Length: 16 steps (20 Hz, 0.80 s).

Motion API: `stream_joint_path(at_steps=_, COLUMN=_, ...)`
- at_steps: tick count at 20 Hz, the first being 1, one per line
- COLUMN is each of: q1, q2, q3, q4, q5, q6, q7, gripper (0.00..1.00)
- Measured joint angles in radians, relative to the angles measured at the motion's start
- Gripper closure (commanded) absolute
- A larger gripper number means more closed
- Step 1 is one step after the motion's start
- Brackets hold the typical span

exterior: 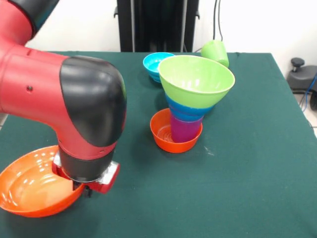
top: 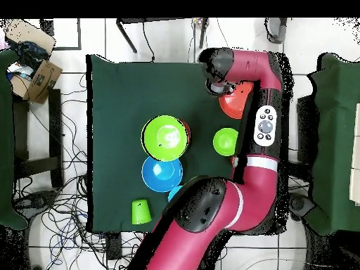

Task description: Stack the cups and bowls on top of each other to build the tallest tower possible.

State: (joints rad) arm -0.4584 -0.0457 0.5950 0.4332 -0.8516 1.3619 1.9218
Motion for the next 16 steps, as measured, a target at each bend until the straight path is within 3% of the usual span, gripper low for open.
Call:
stream_joint_path(at_steps=6, q1=0.001, q2=-0.046, q3=-0.032, q4=0.037, q5=0.043, q6=-0.007, q7=0.0, gripper=1.0)
stream_joint_path(at_steps=10, q1=0.012, q2=-0.116, q3=-0.048, q4=0.078, q5=0.108, q6=0.0, q7=0.0, gripper=1.0)
stream_joint_path(at_steps=16, q1=0.05, q2=-0.207, q3=-0.066, q4=0.083, q5=0.17, q6=0.082, q7=0.0, gripper=1.0)
